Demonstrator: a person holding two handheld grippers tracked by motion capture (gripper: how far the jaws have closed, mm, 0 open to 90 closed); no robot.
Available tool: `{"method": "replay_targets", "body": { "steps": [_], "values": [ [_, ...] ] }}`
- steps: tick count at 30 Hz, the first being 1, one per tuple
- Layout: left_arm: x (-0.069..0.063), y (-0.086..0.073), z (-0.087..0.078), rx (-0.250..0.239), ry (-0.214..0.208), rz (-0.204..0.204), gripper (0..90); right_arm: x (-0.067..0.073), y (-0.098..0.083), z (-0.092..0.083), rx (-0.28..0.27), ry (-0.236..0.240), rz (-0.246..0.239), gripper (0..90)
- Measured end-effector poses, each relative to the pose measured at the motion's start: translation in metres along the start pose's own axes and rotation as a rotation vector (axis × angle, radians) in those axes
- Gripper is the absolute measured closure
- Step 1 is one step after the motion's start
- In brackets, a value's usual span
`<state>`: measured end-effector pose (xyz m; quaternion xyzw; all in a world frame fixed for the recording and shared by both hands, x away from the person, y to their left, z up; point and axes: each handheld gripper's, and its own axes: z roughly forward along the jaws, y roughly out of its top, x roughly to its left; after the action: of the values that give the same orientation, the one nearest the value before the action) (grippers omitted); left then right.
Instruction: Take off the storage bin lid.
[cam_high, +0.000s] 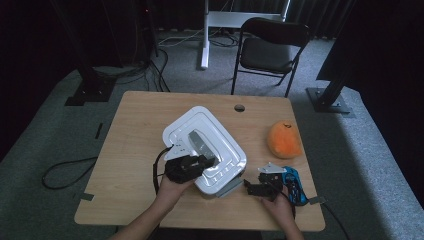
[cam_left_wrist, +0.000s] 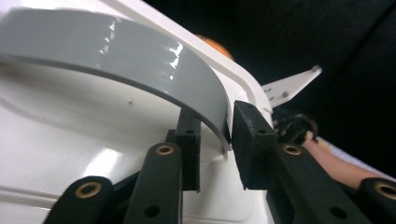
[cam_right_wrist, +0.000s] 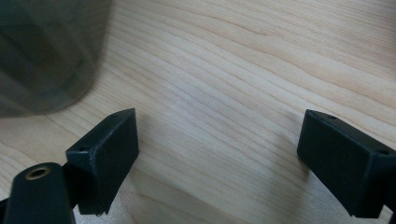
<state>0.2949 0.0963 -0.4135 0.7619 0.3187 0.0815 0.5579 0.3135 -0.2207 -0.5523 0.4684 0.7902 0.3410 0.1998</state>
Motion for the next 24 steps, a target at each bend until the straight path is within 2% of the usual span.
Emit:
{"method": "replay_targets", "body": {
  "steps": [5,12,24],
  "values": [
    [-0.001,0.001,-0.005,-0.022,-0.028,-0.009,76.7,0.0,0.0,0.0,0.0,0.001,0.001,11.8],
    [-0.006,0.005,-0.013,-0.036,-0.049,0.009,79.7,0.0,0.0,0.0,-0.001,0.0,0.0,11.8],
    [-0.009,0.011,-0.031,-0.025,-0.037,0.044,82.2,0.0,0.0,0.0,-0.001,0.0,0.003,11.8]
  ]
}}
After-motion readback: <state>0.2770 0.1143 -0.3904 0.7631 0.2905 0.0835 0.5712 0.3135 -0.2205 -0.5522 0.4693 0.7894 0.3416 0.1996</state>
